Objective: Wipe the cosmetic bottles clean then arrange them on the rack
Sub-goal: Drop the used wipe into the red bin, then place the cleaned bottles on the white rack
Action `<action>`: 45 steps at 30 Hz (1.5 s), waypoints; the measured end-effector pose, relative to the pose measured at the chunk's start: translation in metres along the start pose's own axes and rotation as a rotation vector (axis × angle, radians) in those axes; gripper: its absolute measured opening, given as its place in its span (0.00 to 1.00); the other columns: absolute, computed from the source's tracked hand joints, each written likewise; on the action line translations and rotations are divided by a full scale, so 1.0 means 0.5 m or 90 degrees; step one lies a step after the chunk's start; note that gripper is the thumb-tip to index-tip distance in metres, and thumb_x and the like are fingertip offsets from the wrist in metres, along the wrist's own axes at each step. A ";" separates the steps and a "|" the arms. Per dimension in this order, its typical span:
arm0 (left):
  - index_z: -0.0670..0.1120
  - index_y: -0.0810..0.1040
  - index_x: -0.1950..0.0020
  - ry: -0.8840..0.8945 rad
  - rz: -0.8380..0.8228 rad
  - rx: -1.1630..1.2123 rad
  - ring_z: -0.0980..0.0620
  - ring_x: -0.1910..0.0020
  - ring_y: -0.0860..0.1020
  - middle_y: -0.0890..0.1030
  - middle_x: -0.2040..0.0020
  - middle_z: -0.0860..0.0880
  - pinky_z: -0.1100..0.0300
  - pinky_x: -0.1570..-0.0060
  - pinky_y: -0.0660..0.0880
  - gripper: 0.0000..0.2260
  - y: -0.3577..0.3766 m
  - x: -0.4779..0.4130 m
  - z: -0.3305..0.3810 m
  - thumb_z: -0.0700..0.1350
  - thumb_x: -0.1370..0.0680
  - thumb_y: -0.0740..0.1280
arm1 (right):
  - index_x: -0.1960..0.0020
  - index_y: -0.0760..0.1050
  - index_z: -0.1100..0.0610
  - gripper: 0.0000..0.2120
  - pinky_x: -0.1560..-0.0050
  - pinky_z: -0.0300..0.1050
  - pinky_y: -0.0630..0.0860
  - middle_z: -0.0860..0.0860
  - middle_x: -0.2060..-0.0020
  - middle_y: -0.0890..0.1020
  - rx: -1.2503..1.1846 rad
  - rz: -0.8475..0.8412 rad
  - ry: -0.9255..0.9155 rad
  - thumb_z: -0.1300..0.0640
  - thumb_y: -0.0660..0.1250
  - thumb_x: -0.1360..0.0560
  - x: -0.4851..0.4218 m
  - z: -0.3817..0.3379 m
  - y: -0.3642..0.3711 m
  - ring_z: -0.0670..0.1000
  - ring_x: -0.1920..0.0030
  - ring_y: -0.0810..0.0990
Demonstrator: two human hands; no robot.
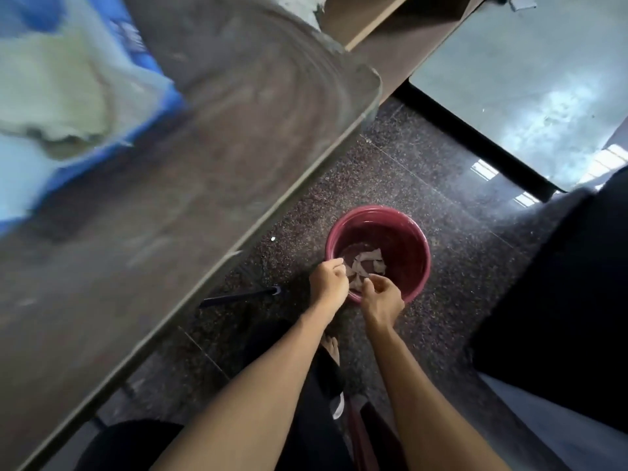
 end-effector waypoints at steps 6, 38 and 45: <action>0.42 0.75 0.29 0.315 0.024 -0.296 0.46 0.32 0.77 0.79 0.32 0.43 0.56 0.34 0.72 0.18 -0.113 0.248 0.077 0.46 0.16 0.57 | 0.50 0.75 0.56 0.09 0.46 0.48 0.73 0.54 0.48 0.78 0.190 -0.116 -0.242 0.54 0.59 0.25 0.219 -0.138 -0.026 0.52 0.47 0.75; 0.43 0.80 0.37 0.287 0.654 0.046 0.56 0.42 0.79 0.82 0.41 0.50 0.63 0.41 0.76 0.11 -1.028 0.972 0.111 0.39 0.19 0.65 | 0.26 0.63 0.59 0.32 0.33 0.43 0.60 0.55 0.31 0.67 0.304 -0.476 -0.859 0.55 0.71 0.25 1.156 -0.726 0.083 0.53 0.30 0.63; 0.43 0.80 0.36 0.252 0.618 0.038 0.57 0.42 0.79 0.82 0.40 0.50 0.68 0.42 0.75 0.12 -1.045 0.949 0.142 0.38 0.18 0.65 | 0.33 0.72 0.58 0.25 0.35 0.46 0.65 0.51 0.39 0.74 0.422 -0.581 -0.841 0.58 0.74 0.28 1.115 -0.707 0.182 0.50 0.36 0.68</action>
Point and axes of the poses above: each hand's wrist, its own x-axis away from the middle knuckle, its own y-axis out of the palm, z = x × y, the point moved 9 cm from there along -x, towards the middle knuckle
